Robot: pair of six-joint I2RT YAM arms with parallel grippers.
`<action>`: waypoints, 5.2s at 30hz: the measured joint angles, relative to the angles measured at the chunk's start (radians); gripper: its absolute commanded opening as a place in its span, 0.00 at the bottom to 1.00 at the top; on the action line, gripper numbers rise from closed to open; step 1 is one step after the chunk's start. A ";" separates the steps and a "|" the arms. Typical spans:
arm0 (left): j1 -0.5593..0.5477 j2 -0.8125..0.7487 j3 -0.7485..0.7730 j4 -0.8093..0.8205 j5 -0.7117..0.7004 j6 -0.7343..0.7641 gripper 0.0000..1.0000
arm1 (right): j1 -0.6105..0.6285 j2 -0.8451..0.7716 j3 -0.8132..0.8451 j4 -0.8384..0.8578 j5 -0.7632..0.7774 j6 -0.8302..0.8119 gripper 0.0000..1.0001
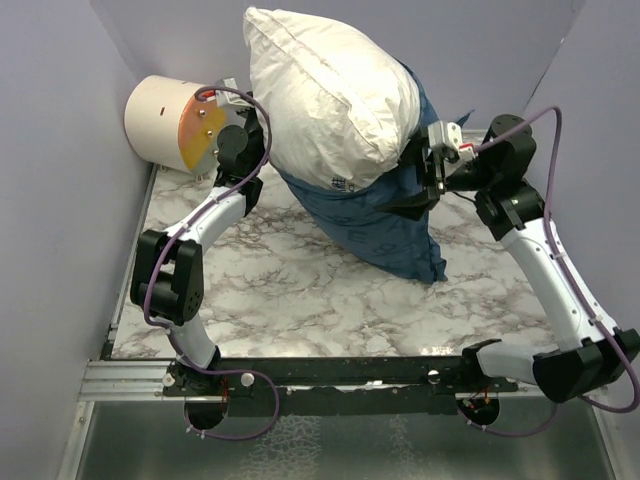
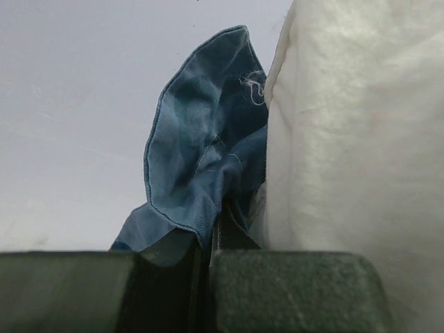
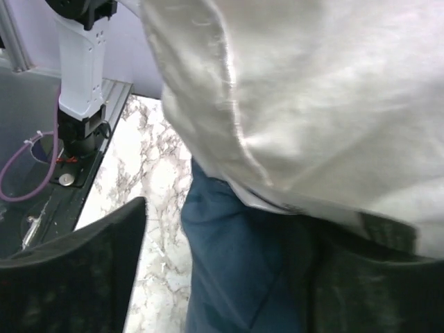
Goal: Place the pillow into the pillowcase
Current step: Stuff the pillow into the pillowcase.
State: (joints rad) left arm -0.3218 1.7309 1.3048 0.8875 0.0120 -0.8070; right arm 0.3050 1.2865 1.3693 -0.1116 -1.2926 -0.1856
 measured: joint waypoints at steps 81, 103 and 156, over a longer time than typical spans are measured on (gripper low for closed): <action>-0.018 0.013 0.240 -0.251 0.095 -0.013 0.00 | -0.266 -0.051 0.479 -0.561 0.653 -0.306 0.01; -0.197 -0.005 0.811 -0.642 0.225 0.204 0.00 | -0.515 0.381 0.906 -0.114 0.251 0.560 0.00; -0.395 0.111 0.838 -0.859 0.194 0.352 0.00 | -0.688 0.468 0.983 0.128 0.049 0.855 0.00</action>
State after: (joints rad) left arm -0.7170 1.8420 2.1426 0.0288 0.2062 -0.4549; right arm -0.3832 1.7542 2.3520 0.0162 -1.2434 0.6689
